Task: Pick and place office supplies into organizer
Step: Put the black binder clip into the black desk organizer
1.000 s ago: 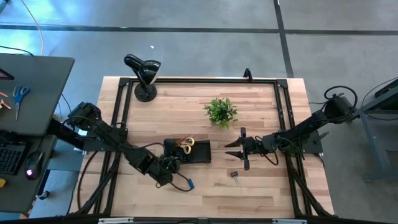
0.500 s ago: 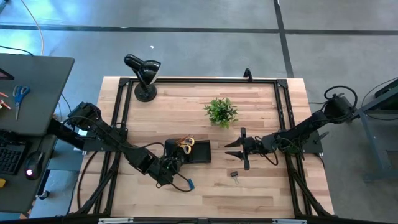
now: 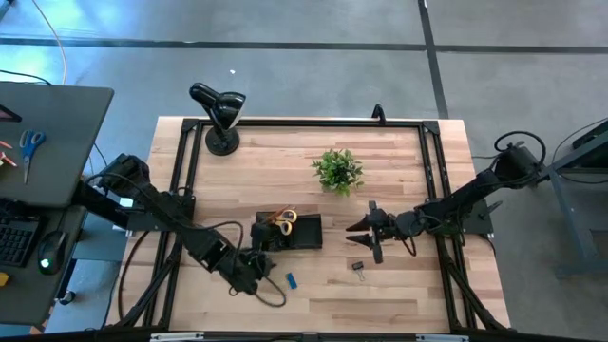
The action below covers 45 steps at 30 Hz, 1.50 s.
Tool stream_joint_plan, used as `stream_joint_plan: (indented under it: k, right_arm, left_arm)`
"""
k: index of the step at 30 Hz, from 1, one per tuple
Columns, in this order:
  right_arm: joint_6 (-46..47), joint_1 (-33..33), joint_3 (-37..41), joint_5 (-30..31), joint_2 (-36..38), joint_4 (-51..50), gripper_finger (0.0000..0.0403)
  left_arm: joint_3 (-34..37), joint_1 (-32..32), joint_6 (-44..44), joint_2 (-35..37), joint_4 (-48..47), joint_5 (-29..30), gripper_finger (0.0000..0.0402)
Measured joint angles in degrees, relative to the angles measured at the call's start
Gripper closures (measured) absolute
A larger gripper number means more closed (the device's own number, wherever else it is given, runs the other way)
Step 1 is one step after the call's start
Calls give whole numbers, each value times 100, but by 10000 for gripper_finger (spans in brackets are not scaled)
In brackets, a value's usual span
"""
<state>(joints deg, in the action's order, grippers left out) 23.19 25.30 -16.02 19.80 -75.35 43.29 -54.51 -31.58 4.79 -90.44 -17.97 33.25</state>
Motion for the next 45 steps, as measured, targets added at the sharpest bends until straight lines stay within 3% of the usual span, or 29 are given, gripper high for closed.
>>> stream_joint_plan:
  k: [4,8,15,22,25,29,36,40,45]
  right_arm:
    - [255,434,-198,569,-49,-418,286]
    - [248,754,-986,1111,-284,-1388,286]
    - [640,915,-2892,1689,-862,-4199,286]
    - [2176,1144,-4376,2033,-1134,-6629,286]
    - [3114,1213,-4757,1849,-1291,-7368,286]
    - [4181,1242,-5120,1031,-1757,-8210,286]
    - [5522,1222,-5605,-318,-2739,-9257,280]
    - [5807,1163,-5712,-676,-2964,-9316,252]
    - [6054,999,-5714,-679,-2981,-9377,191]
  left_arm:
    - [2,-228,-83,3,-81,-190,250]
    - [4,-262,-36,3,-29,-803,285]
    - [496,-268,-20,147,912,-1522,343]
    - [1289,-568,46,771,1959,-1460,389]
    - [1725,-677,-81,1003,2827,-1447,399]
    - [2399,-705,-355,1138,4256,-1645,394]
    - [3082,-701,-497,1133,5431,-1749,366]
    - [3247,-701,-657,1133,5961,-1873,344]
    - [3267,-701,-807,1133,6191,-1889,306]
